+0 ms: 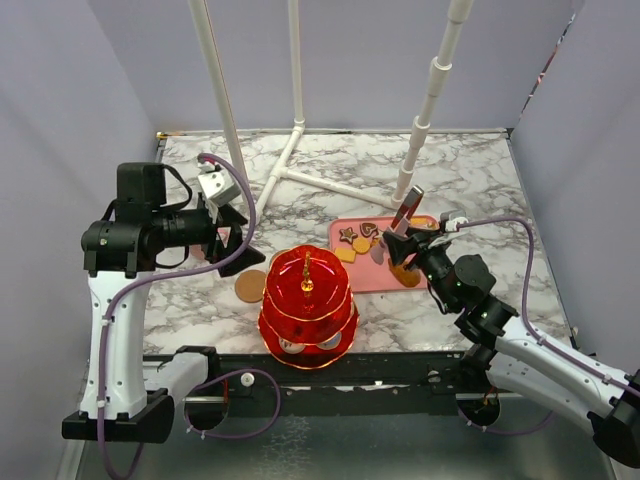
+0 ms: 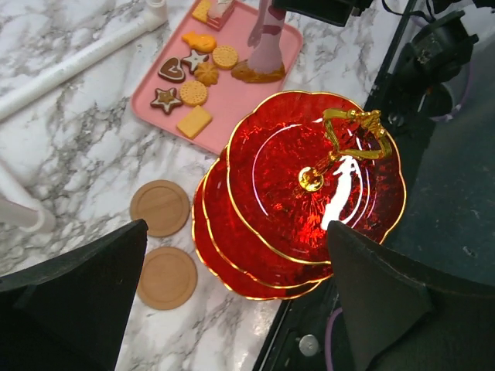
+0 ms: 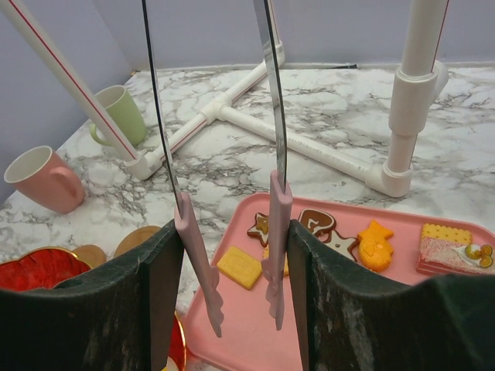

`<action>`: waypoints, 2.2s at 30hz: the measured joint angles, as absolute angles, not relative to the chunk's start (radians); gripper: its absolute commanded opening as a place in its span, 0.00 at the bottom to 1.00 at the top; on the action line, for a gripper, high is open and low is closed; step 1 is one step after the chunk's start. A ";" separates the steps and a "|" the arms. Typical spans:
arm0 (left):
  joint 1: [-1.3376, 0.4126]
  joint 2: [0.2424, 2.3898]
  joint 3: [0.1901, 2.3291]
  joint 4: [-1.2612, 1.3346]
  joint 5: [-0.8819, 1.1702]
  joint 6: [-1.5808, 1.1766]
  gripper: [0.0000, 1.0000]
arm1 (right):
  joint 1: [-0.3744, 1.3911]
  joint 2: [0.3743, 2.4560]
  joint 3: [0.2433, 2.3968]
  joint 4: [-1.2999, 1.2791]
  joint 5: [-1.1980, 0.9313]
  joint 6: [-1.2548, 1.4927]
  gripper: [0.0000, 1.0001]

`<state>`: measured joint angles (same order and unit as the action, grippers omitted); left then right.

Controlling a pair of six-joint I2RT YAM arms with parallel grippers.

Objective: Serve the afternoon tea
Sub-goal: Pick up the desert table from the center of the board.

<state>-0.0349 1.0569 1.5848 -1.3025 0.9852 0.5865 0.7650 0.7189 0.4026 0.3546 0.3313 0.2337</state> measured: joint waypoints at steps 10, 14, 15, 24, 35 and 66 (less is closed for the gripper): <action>-0.134 1.020 1.407 -1.048 1.007 0.387 0.99 | 0.765 0.762 0.403 0.384 0.378 0.235 0.54; -0.308 1.008 1.394 -1.018 0.980 0.405 0.99 | 0.765 0.780 0.403 0.392 0.398 0.234 0.54; -0.356 1.004 1.392 -1.017 0.970 0.410 0.99 | 0.765 0.783 0.403 0.395 0.402 0.234 0.54; -0.503 0.962 1.305 -0.939 0.843 0.412 0.99 | 0.765 0.812 0.403 0.415 0.418 0.226 0.54; -0.593 0.968 1.175 -0.776 0.794 0.351 0.96 | 0.765 0.815 0.403 0.426 0.430 0.224 0.54; -0.631 0.980 1.108 -0.518 0.706 0.190 0.00 | 0.765 0.803 0.403 0.448 0.460 0.224 0.54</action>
<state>-0.6308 0.9798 1.1084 -0.5182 0.7055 0.1898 0.7650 0.8028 0.4026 0.4484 0.4599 0.2245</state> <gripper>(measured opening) 0.032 0.542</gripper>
